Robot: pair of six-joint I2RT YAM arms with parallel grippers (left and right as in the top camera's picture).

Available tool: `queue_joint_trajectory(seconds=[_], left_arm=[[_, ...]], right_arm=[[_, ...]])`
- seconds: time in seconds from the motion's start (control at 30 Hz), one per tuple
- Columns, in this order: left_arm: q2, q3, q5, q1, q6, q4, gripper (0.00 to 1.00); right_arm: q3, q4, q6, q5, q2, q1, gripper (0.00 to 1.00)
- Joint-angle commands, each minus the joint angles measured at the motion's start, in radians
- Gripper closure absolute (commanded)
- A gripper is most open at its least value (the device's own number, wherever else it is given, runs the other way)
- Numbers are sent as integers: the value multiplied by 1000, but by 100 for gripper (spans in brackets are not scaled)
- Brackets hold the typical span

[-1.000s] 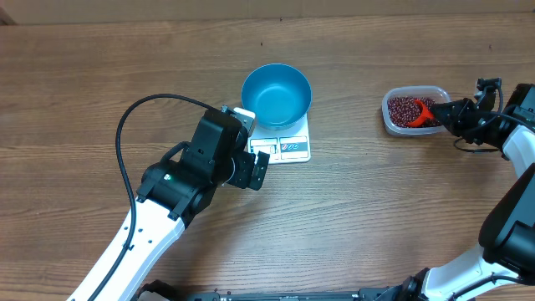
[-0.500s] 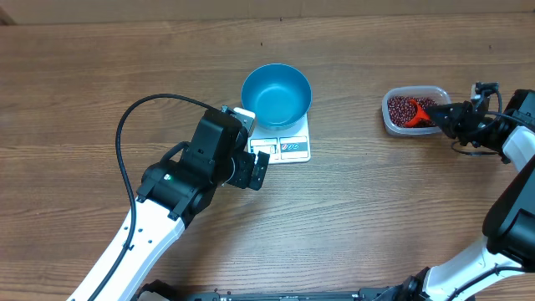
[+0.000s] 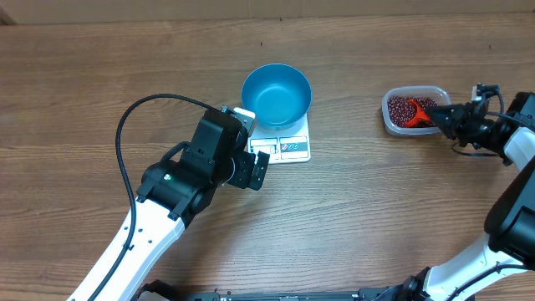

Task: Scoop item into bowl and weigh 150g on scale
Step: 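Tilt and lift the filled red cup out of the tub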

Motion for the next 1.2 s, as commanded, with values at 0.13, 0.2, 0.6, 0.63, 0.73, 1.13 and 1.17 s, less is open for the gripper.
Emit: queue_joint_trajectory(seconds=[0.13,0.2,0.6,0.63,0.73,1.13,1.17], left_arm=[[1,24,11,2,19,4,0],[1,24,11,2,18,4,0],[1,24,11,2,19,4,0],[1,24,11,2,19,4,1],[1,24,11,2,19,4,0],[1,24,11,2,18,4,0],[1,24,11,2,18,4,0]], right_arm=[[-10,3,12,-145,8,-61,96],[-10,3,12,-156,8,-71,96],[-10,0,11,-246,8,-98,96],[-10,0,12,-251,8,-99,96],[-10,0,12,-282,8,-105,96],[-10,4,12,-470,8,-150,96],[-10,3,15,-473,8,-152,96]])
